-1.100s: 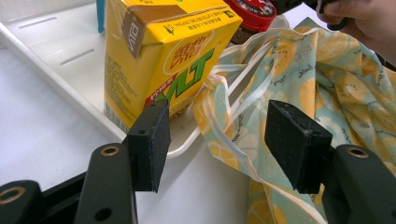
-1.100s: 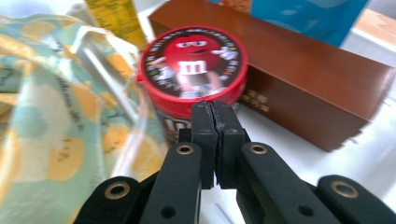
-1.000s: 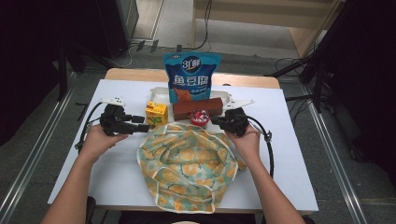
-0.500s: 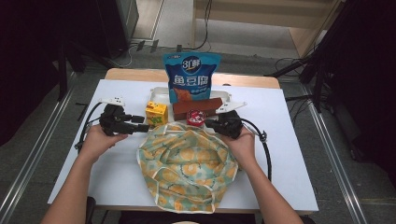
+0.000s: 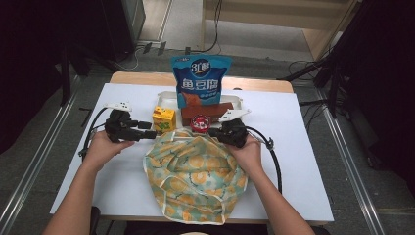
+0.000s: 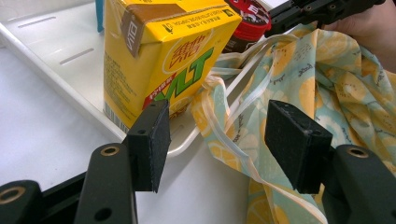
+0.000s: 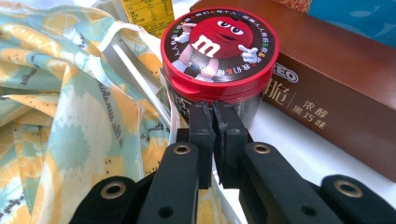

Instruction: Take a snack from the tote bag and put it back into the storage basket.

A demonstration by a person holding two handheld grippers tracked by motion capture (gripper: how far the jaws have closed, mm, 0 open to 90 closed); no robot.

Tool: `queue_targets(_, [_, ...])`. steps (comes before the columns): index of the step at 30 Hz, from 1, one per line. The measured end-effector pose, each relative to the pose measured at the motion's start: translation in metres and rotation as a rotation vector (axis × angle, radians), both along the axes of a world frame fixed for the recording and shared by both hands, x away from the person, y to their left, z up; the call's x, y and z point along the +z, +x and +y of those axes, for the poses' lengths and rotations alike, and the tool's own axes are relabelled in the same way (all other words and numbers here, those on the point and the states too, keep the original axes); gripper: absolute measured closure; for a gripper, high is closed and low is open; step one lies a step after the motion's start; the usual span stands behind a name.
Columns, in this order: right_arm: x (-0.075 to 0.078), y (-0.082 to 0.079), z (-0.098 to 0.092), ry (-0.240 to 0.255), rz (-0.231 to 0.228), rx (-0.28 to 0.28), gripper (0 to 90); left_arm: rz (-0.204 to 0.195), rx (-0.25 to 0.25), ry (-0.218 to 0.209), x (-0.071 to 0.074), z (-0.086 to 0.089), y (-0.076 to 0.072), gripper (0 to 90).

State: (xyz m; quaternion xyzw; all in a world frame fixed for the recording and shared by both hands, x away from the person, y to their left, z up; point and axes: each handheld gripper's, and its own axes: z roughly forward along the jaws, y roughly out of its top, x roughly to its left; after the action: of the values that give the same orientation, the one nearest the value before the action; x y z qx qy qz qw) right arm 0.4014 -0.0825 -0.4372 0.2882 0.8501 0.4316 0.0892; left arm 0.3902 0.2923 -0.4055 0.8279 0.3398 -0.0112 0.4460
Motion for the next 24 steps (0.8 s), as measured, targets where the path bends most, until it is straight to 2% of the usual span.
queue_targets(5, [0.001,0.001,-0.003,0.002,-0.003,-0.010,87.8,-0.004,-0.001,-0.003,0.000,0.000,0.000,41.1])
queue_targets(14, [0.008,0.018,-0.044,0.060,-0.014,-0.148,87.9,-0.001,-0.001,-0.002,0.000,0.000,0.000,41.4])
queue_targets(24, [0.001,0.045,-0.057,0.048,-0.005,-0.237,88.0,-0.003,-0.001,-0.010,0.001,0.000,0.000,41.7])
